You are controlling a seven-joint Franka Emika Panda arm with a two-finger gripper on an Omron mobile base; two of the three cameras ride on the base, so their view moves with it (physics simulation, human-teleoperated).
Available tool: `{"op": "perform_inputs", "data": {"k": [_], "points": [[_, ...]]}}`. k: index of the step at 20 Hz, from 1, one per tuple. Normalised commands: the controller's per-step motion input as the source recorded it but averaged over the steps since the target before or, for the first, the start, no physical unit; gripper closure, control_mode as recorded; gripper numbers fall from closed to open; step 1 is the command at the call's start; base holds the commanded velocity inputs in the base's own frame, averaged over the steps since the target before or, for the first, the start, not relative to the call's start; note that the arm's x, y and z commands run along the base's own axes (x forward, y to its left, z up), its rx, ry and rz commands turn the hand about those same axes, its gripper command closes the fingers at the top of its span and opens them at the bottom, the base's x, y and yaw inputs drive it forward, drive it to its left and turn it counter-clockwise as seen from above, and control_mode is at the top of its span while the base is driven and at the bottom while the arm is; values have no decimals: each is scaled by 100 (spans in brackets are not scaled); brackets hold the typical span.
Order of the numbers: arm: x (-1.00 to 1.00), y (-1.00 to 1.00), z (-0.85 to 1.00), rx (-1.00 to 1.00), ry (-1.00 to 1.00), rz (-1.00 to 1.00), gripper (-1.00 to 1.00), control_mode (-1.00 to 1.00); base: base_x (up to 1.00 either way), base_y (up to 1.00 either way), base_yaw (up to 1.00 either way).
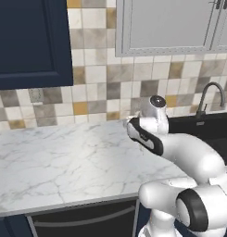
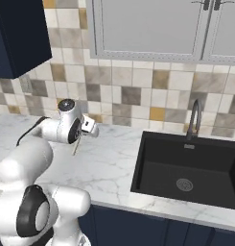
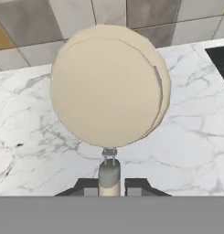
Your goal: Grab the spray bottle from the cabinet, then place it next to the cutting board for sanitizing. Then grab the dish brush from the countertop next to the sink and place it next to the cutting board.
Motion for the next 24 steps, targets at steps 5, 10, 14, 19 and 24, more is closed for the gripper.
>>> {"op": "perform_inputs", "data": {"k": [5,10,14,19,24], "points": [[-63,0,81,0,-84,2,100,-100,0,0,0],[-78,-17,95,5,-26,1,100,-100,0,0,0],[-99,-29,97,2,-14,1,100,-100,0,0,0],[-100,-26,69,4,-13,0,100,-100,0,0,0],[-80,-2,20,3,-13,0,100,100,-20,5,0]]}}
